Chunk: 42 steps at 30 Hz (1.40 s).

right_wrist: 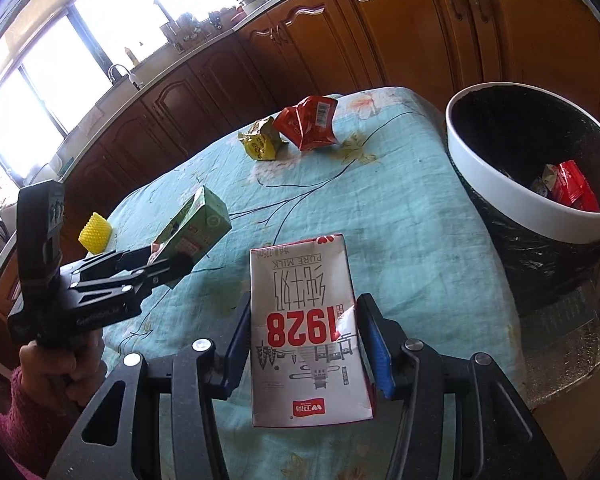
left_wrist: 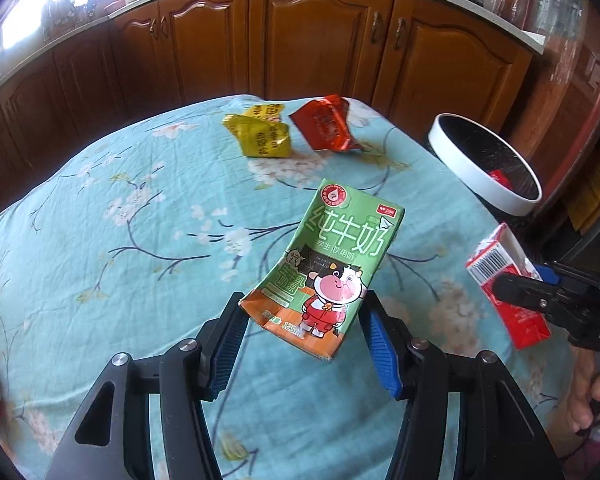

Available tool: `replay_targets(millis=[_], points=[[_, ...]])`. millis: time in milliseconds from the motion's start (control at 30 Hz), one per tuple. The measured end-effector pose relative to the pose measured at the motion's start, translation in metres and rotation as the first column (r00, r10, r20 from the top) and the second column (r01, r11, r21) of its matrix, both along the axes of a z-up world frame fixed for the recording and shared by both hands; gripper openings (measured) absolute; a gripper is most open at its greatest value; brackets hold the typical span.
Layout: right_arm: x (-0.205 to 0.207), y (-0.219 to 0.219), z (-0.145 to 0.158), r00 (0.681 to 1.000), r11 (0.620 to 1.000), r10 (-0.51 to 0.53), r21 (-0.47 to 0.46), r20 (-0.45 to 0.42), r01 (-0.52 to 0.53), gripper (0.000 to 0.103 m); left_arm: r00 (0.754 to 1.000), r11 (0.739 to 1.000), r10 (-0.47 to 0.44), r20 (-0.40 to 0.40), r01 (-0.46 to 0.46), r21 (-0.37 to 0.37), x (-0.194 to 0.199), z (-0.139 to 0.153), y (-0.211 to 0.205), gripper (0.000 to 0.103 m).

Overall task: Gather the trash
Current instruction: 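Carry both milk cartons over the bin and open both tools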

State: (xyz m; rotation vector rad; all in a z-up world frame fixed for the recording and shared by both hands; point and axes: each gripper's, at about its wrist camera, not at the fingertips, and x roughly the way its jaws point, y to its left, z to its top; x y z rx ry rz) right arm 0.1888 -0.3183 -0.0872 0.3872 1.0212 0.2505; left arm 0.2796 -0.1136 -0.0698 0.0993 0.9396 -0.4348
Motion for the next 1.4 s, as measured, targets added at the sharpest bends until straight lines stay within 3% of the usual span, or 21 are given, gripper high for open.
replay_targets(millis=[567,1400], points=[[-0.020,-0.077,0.013,0.983,0.983,-0.181,0.019,0.028,0.180,0.051,0.990,0.990,-0.141,0.023,0.141,-0.004,-0.030,0.021,-0.080,0.056],[-0.033,-0.144,0.029,0.947,0.949,-0.314,0.042,0.070,0.312,0.051,0.979,0.979,-0.201,0.030,0.201,0.019,-0.013,0.028,-0.132,0.056]])
